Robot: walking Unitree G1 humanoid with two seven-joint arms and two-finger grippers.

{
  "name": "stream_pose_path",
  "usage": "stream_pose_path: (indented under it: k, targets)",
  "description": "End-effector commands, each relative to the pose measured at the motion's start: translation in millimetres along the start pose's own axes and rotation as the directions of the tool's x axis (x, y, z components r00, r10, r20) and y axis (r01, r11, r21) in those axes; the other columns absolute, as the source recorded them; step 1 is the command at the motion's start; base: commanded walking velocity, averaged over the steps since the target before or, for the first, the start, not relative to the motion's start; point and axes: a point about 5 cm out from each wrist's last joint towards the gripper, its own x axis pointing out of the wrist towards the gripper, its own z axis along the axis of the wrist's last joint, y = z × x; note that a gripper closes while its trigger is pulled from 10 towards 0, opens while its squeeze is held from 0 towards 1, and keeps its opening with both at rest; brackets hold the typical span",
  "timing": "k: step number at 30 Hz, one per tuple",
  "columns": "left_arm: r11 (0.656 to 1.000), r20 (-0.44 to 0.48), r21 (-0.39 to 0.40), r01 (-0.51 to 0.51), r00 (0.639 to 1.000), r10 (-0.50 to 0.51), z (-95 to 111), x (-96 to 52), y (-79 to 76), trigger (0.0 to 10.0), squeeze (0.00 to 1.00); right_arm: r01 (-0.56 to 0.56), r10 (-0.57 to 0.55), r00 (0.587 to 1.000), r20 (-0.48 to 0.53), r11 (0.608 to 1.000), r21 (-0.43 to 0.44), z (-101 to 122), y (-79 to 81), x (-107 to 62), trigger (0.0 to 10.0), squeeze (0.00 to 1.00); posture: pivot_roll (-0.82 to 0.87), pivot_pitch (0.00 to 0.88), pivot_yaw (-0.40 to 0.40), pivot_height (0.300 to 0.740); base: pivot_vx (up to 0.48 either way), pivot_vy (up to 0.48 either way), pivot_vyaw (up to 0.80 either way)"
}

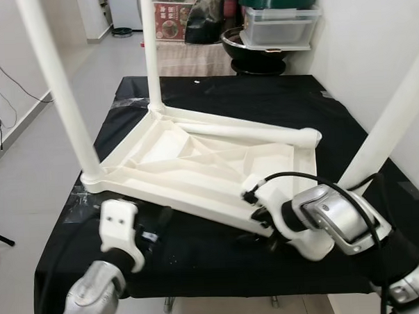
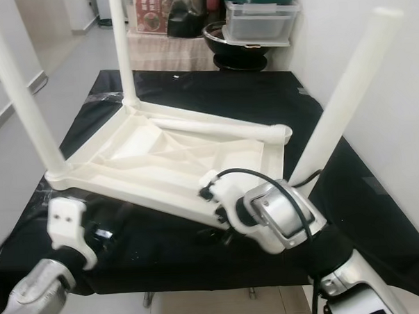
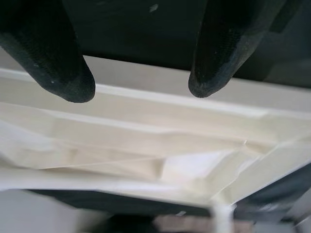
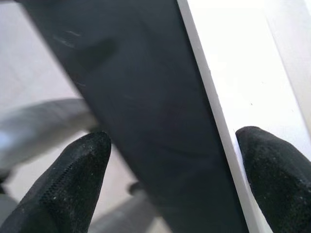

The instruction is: Building children table

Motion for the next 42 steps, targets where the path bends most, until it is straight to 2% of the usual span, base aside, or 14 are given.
stream_pose_path:
  k: [1,5,7,10,11,15,21,24,25,27,29,33,37,42]
  targets:
    - [0.998,-0.034,-0.035,-0.049,0.998,0.048,-5.7,-0.3,7.5,10.0,0.0,-0.208,0.208,0.978,0.011,0.978,0.005,2.7,31.6,12.2,10.0,0.0,0.02,0.06,-0.103,0.74,0.0,0.0,0.0]
    - [0.996,-0.042,-0.03,-0.081,0.996,0.08,-6.1,0.9,12.3,10.0,0.0,-0.27,0.266,0.961,0.077,0.962,0.035,13.5,48.3,15.6,10.0,0.0,0.02,0.061,-0.103,0.74,0.0,0.0,0.0]
    - [0.996,-0.044,-0.034,-0.083,0.996,0.081,-6.5,1.4,11.8,10.0,0.0,-0.215,0.205,0.964,0.172,0.976,0.042,24.2,45.1,17.0,10.0,0.0,0.02,0.061,-0.104,0.74,0.0,0.0,0.0]
    - [0.996,-0.045,-0.037,-0.084,0.996,0.083,-6.6,1.6,11.8,10.0,0.0,-0.194,0.181,0.963,0.2,0.98,0.045,27.3,43.5,16.6,10.0,0.0,0.02,0.061,-0.104,0.74,0.0,0.0,0.0]
    - [0.996,-0.048,-0.039,-0.084,0.995,0.082,-7.2,1.9,11.3,10.0,0.0,-0.128,0.106,0.959,0.264,0.989,0.068,34.7,35.5,15.8,10.0,0.0,0.02,0.06,-0.103,0.74,0.0,0.0,0.0]
    - [0.997,-0.064,-0.04,-0.07,0.996,0.067,-10.1,3.4,7.3,10.0,0.0,0.049,-0.128,0.859,0.496,0.985,0.168,54.9,13.4,1.8,10.0,0.0,0.01,0.059,-0.1,0.74,0.0,0.0,0.0]
    - [0.996,-0.073,-0.027,-0.087,0.994,0.084,-11.3,2.6,9.1,10.0,0.0,0.044,-0.113,0.807,0.58,0.99,0.131,51.3,24.4,-3.8,10.0,0.0,0.01,0.06,-0.098,0.74,0.0,0.0,0.0]
    - [0.985,-0.11,-0.01,-0.174,0.979,0.172,-16.8,-2.1,20.7,10.0,0.0,0.03,-0.076,0.815,0.575,0.996,0.089,38.2,32.7,-1.0,10.0,0.0,0.01,0.062,-0.095,0.74,0.0,0.0,0.0]
    - [0.968,-0.135,-0.017,-0.252,0.959,0.247,-20.9,-8.0,31.0,10.0,0.0,0.063,-0.118,0.821,0.559,0.991,0.116,30.8,29.0,2.5,10.0,0.0,0.01,0.068,-0.094,0.74,0.0,0.0,0.0]
    - [0.964,-0.139,-0.021,-0.265,0.956,0.259,-21.5,-9.2,32.7,10.0,0.0,0.073,-0.131,0.82,0.557,0.989,0.125,29.9,27.5,3.1,10.0,0.0,0.01,0.068,-0.094,0.74,0.0,0.0,0.0]
    - [0.926,-0.151,-0.059,-0.374,0.92,0.362,-23.6,-14.4,52.6,10.0,0.0,0.106,-0.194,0.805,0.561,0.977,0.187,26.3,18.4,2.5,10.0,0.0,0.01,0.084,-0.092,0.74,0.0,0.0,0.0]
    - [0.907,-0.144,-0.079,-0.414,0.905,0.401,-21.1,-13.5,66.6,10.0,0.0,0.105,-0.21,0.793,0.571,0.972,0.212,26.0,17.2,0.7,10.0,0.0,0.01,0.1,-0.091,0.74,0.0,0.0,0.0]
    - [0.885,-0.136,-0.047,-0.464,0.88,0.454,-16.5,-1.2,96.6,10.0,0.0,0.083,-0.214,0.776,0.593,0.967,0.239,23.9,21.0,-4.1,10.0,0.0,-0.01,0.141,-0.089,0.74,0.0,0.0,0.0]
    - [0.874,-0.112,-0.029,-0.486,0.87,0.48,-7.4,17.5,118.5,10.0,0.0,0.073,-0.215,0.778,0.59,0.964,0.255,19.6,25.3,-7.3,10.0,0.0,-0.03,0.19,-0.085,0.74,0.0,0.0,0.0]
